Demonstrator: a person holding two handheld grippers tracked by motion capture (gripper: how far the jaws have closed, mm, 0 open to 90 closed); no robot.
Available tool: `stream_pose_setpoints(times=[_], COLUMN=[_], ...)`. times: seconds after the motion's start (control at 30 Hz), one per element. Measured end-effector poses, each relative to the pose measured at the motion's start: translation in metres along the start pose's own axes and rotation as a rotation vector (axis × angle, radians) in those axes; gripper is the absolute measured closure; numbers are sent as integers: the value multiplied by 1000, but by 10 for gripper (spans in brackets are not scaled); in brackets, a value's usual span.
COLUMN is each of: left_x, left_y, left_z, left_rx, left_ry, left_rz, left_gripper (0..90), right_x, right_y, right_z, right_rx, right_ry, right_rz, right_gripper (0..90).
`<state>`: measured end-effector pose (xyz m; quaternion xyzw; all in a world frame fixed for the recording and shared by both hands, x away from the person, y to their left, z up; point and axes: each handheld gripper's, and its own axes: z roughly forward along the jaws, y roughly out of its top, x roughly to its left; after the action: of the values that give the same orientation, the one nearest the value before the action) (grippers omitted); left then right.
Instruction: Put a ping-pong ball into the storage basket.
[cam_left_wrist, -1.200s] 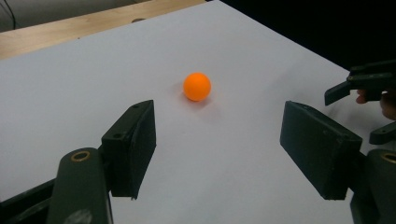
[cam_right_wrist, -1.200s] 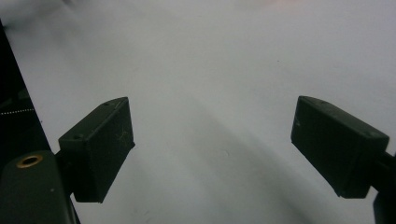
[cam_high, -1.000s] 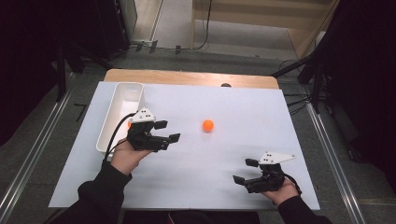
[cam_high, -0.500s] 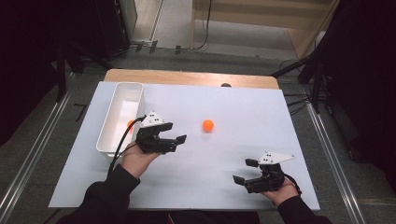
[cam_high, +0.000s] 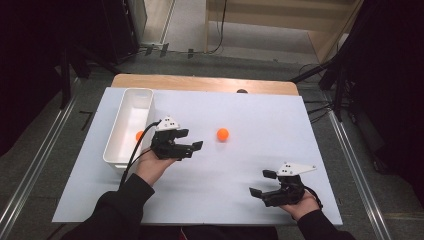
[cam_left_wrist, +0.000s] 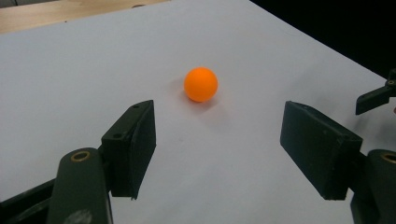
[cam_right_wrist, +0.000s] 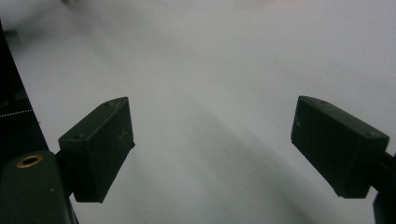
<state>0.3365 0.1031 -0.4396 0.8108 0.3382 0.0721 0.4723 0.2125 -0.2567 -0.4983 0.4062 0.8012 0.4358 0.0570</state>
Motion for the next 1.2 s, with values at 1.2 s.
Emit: stream_pose_setpoints(times=[1.2], left_x=[12], left_y=[31], left_z=[53], left_rx=[17], left_ry=[1], left_rz=[29], left_gripper=[0], right_x=[-3], right_y=[1], right_z=[2], right_rx=[-11], right_ry=[-5], right_rz=[10], right_gripper=[116])
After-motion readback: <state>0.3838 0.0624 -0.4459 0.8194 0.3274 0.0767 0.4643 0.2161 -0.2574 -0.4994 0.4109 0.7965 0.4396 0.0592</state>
